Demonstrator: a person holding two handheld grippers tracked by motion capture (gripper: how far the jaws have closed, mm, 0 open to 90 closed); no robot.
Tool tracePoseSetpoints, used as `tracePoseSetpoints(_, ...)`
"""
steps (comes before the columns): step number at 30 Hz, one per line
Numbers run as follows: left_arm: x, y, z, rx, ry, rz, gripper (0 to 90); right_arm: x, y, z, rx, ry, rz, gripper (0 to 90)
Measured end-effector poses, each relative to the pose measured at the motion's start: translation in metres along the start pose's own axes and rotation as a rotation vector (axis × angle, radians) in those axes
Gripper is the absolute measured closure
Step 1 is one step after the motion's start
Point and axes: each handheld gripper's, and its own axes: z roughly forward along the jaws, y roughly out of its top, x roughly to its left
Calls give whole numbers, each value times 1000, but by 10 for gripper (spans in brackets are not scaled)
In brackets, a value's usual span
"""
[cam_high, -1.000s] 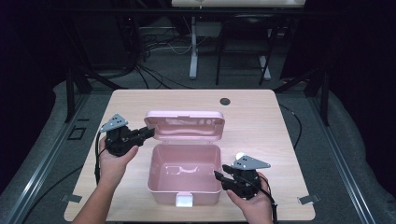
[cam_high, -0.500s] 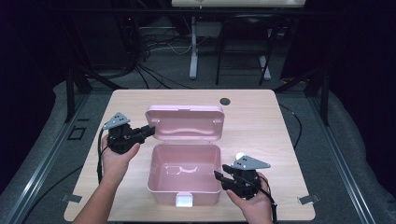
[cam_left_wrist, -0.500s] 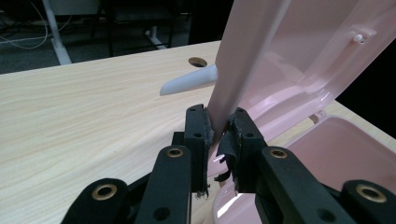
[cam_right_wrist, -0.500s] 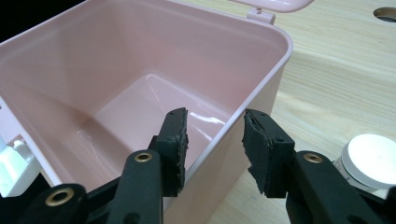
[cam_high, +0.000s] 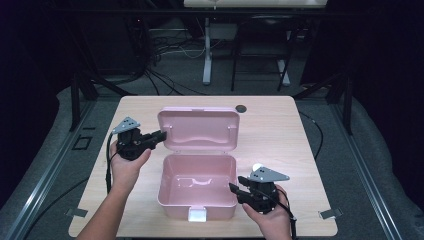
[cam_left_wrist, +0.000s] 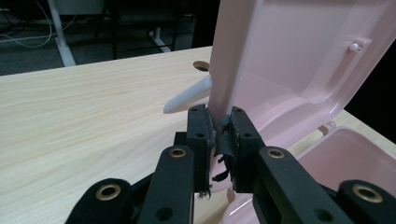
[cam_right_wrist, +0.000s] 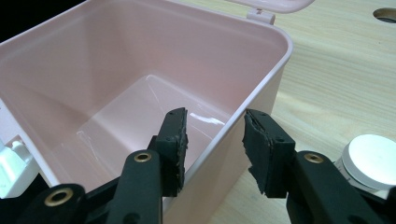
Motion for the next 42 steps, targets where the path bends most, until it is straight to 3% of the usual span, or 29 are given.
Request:
tracePoseSetpoints(10, 4, 5, 6, 23, 10, -4, 828, -1, 0, 0, 0, 2, 2, 592)
tracePoseSetpoints(21, 10, 8, 12, 48, 4, -37, 832, -1, 0, 0, 3, 6, 4, 590)
tracePoseSetpoints(42, 23, 16, 24, 125, -34, -138, 830, -2, 0, 2, 4, 12, 11, 584)
